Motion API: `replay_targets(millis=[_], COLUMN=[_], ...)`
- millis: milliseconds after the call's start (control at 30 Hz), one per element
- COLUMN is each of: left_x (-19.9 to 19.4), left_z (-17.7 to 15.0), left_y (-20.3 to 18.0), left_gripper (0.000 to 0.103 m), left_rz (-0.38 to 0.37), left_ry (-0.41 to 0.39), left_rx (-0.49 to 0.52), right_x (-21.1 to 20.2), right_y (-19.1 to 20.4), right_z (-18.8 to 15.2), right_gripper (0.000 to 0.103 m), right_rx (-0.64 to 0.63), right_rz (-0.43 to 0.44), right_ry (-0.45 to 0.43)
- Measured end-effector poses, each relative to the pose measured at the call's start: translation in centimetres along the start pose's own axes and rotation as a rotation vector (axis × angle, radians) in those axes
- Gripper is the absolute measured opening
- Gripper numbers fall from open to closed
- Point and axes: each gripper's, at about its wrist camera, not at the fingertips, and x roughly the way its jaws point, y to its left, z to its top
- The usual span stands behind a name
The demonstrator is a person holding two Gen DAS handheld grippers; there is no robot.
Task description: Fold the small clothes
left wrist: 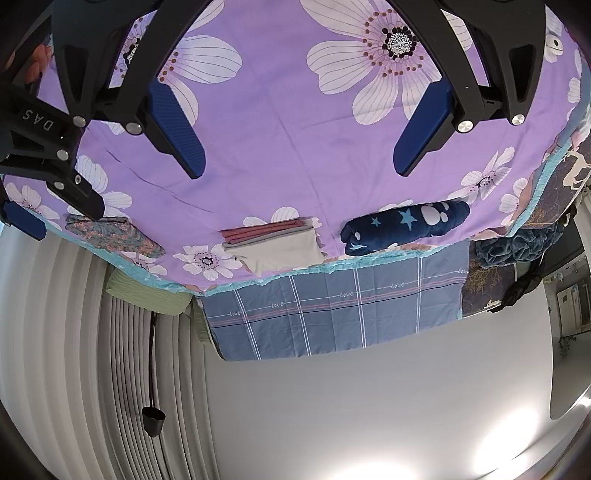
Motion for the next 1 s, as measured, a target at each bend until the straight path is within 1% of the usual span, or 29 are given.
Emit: replay_targets(millis=[1000], left_x=[-0.22], left_z=[-0.01], left_y=[0.21], left_gripper=[0.102], left_rz=[0.012], left_ry=[-0.001], left_rx=[0.004], right_x=[0.04], right_y=[0.20], right_z=[-0.05], right_gripper=[0.101], right_rx=[-0.007], right_rz=[0.008], right_ry=[0.006])
